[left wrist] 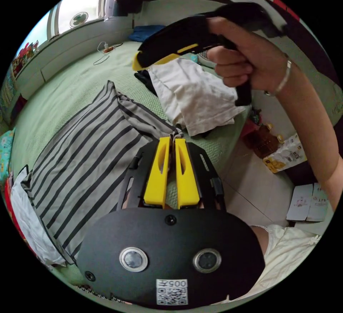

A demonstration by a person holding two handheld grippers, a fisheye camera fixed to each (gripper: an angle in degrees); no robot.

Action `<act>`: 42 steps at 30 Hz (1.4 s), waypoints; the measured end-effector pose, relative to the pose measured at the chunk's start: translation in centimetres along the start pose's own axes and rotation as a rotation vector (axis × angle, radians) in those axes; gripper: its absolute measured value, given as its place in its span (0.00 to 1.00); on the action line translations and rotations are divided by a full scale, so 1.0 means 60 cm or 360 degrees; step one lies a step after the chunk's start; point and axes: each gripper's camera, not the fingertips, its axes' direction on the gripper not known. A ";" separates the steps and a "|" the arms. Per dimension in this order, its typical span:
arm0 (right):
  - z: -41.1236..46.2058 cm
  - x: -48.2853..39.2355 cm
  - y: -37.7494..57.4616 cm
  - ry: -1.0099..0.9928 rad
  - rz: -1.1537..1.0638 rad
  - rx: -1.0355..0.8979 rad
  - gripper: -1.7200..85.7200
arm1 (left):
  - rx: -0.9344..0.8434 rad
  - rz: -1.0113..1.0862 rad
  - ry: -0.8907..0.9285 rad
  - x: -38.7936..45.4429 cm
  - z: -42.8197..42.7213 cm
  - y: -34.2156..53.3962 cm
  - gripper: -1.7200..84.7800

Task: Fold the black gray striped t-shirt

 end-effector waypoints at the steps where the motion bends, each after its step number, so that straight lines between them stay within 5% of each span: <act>1: 0.031 0.011 -0.024 -0.0067 0.0023 -0.0050 0.15 | 0.0007 -0.0023 0.0019 -0.008 -0.005 0.003 0.07; 20: 0.370 0.179 -0.178 -0.0284 0.0431 -0.0422 0.16 | 0.0089 -0.0081 0.0098 -0.089 -0.135 0.049 0.05; 42: 0.416 0.079 -0.252 -0.0312 0.0408 -0.0255 0.01 | 0.0180 -0.0098 0.0142 -0.181 -0.339 0.131 0.05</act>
